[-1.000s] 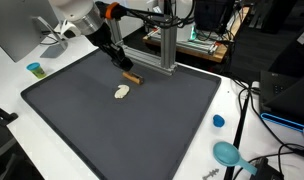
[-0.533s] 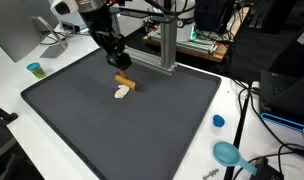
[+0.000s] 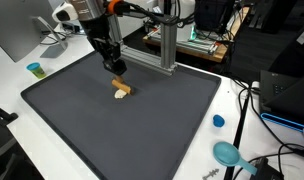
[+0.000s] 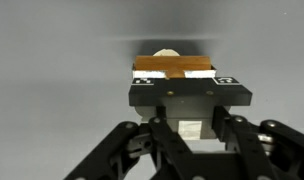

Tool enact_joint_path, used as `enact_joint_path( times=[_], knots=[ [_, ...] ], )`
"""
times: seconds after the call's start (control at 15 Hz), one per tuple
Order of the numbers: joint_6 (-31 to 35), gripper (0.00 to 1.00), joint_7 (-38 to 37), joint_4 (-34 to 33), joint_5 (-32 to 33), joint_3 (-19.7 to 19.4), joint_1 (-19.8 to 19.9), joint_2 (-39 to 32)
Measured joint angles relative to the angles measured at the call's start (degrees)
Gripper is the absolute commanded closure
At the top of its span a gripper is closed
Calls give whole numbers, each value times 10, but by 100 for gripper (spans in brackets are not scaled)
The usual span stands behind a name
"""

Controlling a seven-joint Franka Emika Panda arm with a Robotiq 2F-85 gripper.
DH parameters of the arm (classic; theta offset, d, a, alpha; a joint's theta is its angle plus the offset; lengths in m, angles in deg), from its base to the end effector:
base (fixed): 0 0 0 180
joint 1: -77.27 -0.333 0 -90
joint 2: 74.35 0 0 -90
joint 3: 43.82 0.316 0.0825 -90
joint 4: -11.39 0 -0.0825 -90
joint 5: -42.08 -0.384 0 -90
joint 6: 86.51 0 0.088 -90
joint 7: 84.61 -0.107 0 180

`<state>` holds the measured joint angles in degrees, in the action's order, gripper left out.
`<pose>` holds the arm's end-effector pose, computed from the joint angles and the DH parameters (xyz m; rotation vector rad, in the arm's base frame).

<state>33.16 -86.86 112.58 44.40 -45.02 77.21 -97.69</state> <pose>0.6426 -0.0137 0.3268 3.0948 -0.0561 -0.1307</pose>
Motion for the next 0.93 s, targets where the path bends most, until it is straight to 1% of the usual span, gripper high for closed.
enact_joint_path(
  times=[0.47, 0.93],
  knots=[
    [23, 79, 13, -2, -34, 0, 18, -5],
    [29, 79, 15, -13, -40, 0, 22, -13]
  ],
)
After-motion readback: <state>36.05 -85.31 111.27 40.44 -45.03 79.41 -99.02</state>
